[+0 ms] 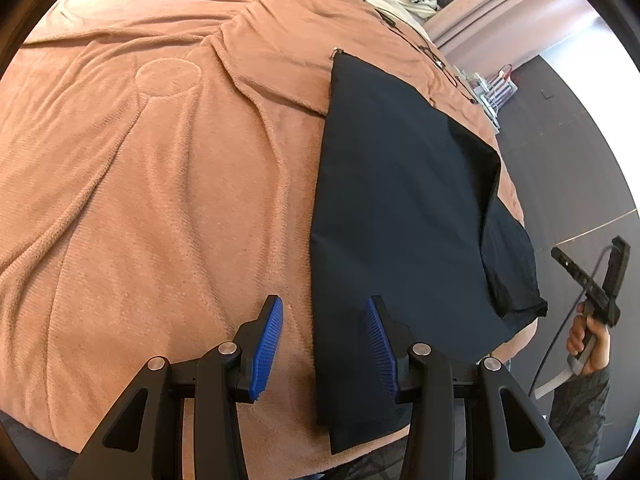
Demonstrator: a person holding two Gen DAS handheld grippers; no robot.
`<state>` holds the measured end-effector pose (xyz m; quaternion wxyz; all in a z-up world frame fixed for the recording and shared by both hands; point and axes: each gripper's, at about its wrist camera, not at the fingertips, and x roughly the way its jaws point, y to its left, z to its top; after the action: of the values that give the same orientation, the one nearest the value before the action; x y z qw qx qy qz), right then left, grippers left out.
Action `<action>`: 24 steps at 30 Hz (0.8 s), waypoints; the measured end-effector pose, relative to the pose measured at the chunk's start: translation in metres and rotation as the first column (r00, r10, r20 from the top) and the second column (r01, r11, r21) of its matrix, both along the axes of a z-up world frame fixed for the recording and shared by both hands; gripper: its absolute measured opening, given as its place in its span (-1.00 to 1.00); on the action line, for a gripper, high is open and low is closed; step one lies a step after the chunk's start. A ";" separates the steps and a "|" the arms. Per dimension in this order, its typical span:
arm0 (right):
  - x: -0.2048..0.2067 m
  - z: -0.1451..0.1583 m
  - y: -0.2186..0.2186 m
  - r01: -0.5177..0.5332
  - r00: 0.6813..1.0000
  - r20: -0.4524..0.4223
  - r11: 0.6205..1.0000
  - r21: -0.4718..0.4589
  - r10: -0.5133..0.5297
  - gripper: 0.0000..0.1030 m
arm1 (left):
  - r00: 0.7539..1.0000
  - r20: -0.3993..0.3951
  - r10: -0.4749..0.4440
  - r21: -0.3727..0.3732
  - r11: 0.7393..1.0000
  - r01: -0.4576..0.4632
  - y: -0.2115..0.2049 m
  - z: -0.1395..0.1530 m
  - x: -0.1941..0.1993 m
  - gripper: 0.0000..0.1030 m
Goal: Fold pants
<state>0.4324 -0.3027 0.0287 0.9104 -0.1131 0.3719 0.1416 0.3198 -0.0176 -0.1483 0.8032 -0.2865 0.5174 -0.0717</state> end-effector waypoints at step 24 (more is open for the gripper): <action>-0.049 -0.048 0.068 -0.387 0.917 -0.116 0.922 -0.033 0.381 -0.11 | 1.000 0.002 0.011 -0.002 1.000 -0.011 0.001 0.004 -0.020 0.03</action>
<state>0.3835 -0.2344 -0.0192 0.8401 -0.2010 0.3947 0.3131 0.2993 -0.0161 -0.1446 0.8038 -0.2900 0.5149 -0.0680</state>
